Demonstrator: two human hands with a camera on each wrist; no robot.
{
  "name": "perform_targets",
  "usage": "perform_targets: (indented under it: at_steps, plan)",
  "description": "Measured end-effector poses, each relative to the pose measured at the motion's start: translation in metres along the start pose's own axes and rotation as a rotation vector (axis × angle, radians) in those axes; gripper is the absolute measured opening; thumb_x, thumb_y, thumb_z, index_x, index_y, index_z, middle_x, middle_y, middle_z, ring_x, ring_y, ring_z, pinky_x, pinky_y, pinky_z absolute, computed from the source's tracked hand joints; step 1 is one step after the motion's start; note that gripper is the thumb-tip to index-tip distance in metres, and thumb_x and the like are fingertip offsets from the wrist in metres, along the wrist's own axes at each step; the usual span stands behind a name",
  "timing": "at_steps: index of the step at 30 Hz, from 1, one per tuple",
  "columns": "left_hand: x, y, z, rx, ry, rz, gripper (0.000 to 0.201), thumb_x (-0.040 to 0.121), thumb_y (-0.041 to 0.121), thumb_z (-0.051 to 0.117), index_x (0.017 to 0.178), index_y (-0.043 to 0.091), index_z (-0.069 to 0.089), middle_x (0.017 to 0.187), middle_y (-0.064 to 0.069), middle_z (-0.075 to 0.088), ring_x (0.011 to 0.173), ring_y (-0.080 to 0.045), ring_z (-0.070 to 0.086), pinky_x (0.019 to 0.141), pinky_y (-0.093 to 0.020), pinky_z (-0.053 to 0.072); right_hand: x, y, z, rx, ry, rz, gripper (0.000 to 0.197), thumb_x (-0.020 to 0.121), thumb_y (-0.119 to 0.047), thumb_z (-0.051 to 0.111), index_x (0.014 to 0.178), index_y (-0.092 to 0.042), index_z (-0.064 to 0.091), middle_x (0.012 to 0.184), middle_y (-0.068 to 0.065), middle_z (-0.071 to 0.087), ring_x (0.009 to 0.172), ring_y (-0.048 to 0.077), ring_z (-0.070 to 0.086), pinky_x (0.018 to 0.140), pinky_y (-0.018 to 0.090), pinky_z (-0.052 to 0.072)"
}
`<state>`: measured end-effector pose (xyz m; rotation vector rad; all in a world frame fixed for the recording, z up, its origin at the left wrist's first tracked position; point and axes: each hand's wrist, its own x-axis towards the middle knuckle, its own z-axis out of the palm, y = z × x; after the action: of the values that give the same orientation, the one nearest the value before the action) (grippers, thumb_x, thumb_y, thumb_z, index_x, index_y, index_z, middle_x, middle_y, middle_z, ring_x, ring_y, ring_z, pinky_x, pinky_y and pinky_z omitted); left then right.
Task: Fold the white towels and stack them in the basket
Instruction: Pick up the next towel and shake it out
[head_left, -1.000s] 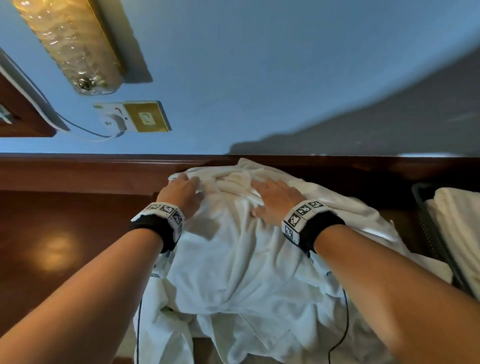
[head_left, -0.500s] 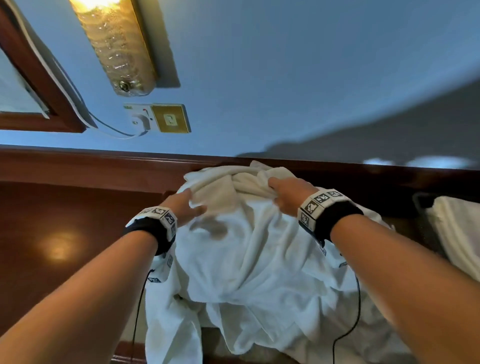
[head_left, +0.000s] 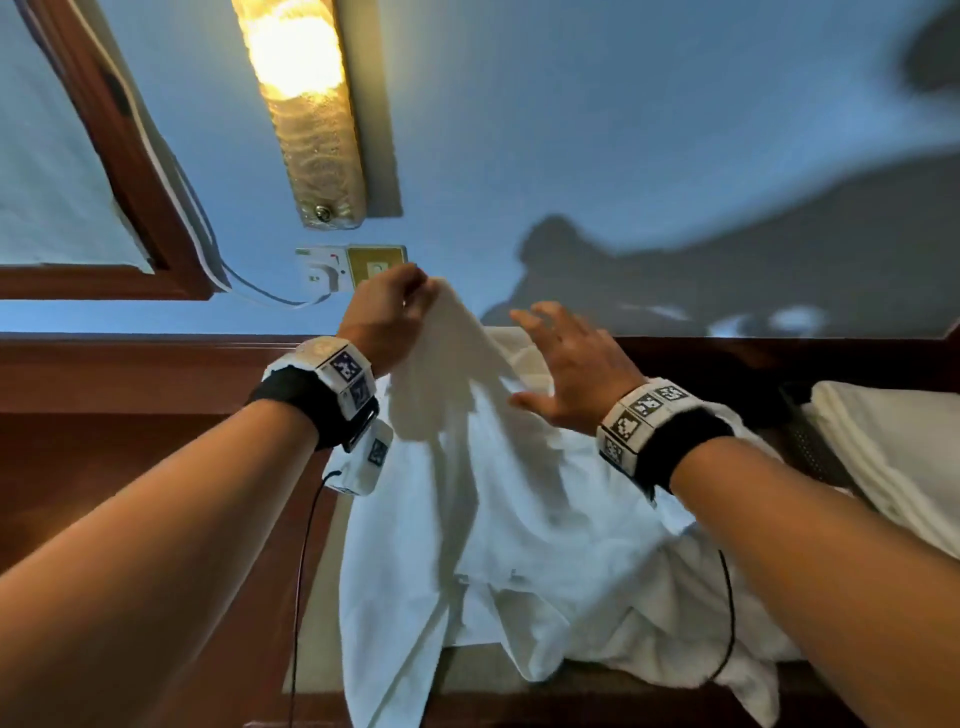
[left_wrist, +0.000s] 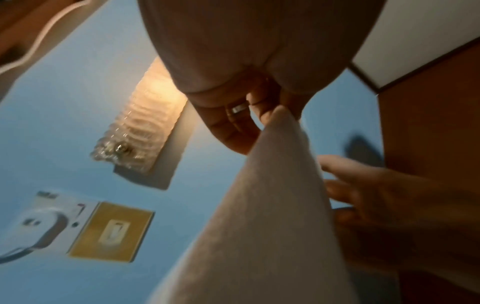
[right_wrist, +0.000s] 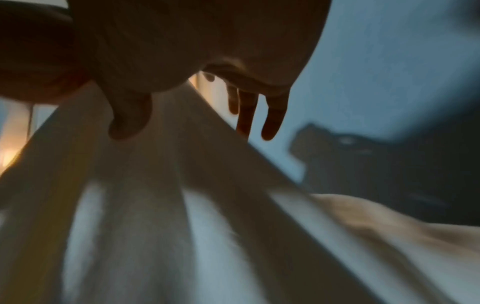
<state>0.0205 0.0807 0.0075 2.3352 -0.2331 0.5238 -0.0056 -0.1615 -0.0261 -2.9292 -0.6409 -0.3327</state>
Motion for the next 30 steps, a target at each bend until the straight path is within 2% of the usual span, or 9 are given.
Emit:
perform_targets:
  at_steps: [3,5,7,10,12,16,19,24,30]
  plan:
    - [-0.005,0.027,-0.036,-0.101,-0.016,0.217,0.027,0.096,0.031,0.054,0.088,0.007,0.065,0.079,-0.003,0.060,0.074,-0.012,0.049,0.068,-0.029,0.037,0.018,-0.059,-0.025,0.369,0.018,0.118,0.102,0.073,-0.061,0.073,0.153,-0.027,0.020,0.153,0.007,0.032,0.136,0.027,0.039,0.106,0.043,0.040]
    - [-0.020,0.026,-0.053,-0.196,-0.012,0.242,0.027,0.092,0.038,0.054,0.090,0.015,0.066,0.079,0.003,0.061,0.074,-0.009,0.051,0.069,-0.028,0.040,0.029,-0.083,-0.045,0.369,0.015,0.137,0.048,0.084,-0.049,0.069,0.120,-0.021,0.054,0.127,0.013,0.059,0.116,0.033,0.054,0.082,0.037,0.043]
    - [-0.045,0.007,-0.061,-0.319,0.014,0.179,0.028,0.087,0.053,0.058,0.091,0.025,0.062,0.077,0.008,0.059,0.069,-0.010,0.053,0.067,-0.029,0.043,0.034,-0.101,-0.064,0.236,0.038,0.071,0.016,0.091,-0.036,0.063,0.087,-0.023,0.055,0.103,0.015,0.067,0.099,0.036,0.060,0.070,0.035,0.039]
    - [-0.097,-0.035,-0.050,-0.428,-0.073,-0.019,0.048,0.077,0.063,0.073,0.105,0.026,0.059,0.082,0.010,0.061,0.064,0.001,0.057,0.063,-0.017,0.047,0.041,-0.126,-0.087,0.182,0.128,0.030,0.003,0.089,-0.017,0.059,0.089,-0.017,0.061,0.099,0.015,0.069,0.096,0.038,0.062,0.073,0.036,0.043]
    - [-0.128,-0.071,-0.032,-0.312,-0.246,-0.098,0.044,0.080,0.055,0.077,0.109,0.028,0.059,0.092,0.010,0.065,0.078,0.002,0.063,0.069,-0.018,0.048,0.046,-0.140,-0.097,0.183,0.196,0.021,0.009,0.089,-0.014,0.055,0.095,-0.016,0.062,0.100,0.015,0.069,0.096,0.038,0.062,0.074,0.036,0.043]
    - [-0.149,-0.124,-0.008,0.010,-0.467,-0.163,0.032,0.095,0.040,0.065,0.119,0.020,0.069,0.105,-0.002,0.072,0.100,-0.023,0.067,0.078,-0.027,0.045,0.053,-0.143,-0.116,0.222,0.293,0.013,0.004,0.091,-0.016,0.055,0.093,-0.018,0.057,0.099,0.016,0.068,0.095,0.039,0.062,0.076,0.038,0.047]
    - [-0.126,-0.135,-0.030,0.012,-0.356,-0.190,0.015,0.100,0.029,0.059,0.096,0.020,0.070,0.100,-0.006,0.073,0.096,-0.030,0.067,0.077,-0.032,0.049,0.058,-0.115,-0.119,0.153,0.337,0.110,0.008,0.091,-0.027,0.057,0.091,-0.019,0.055,0.099,0.017,0.069,0.095,0.040,0.063,0.078,0.041,0.050]
    - [-0.046,-0.131,-0.113,-0.050,-0.013,-0.159,0.019,0.104,0.023,0.049,0.088,0.021,0.058,0.085,-0.006,0.061,0.081,-0.025,0.056,0.072,-0.032,0.037,0.070,-0.059,-0.103,0.020,0.356,0.367,0.020,0.093,-0.028,0.059,0.108,-0.015,0.060,0.114,0.017,0.062,0.107,0.040,0.057,0.084,0.042,0.047]
    - [0.026,-0.079,-0.167,0.087,-0.118,0.059,0.030,0.103,0.027,0.052,0.074,0.020,0.054,0.069,0.003,0.055,0.074,-0.026,0.052,0.069,-0.033,0.038,0.095,-0.139,-0.055,-0.045,0.356,-0.083,0.072,0.077,-0.048,0.069,0.139,-0.018,0.048,0.134,0.009,0.052,0.116,0.035,0.051,0.093,0.048,0.046]
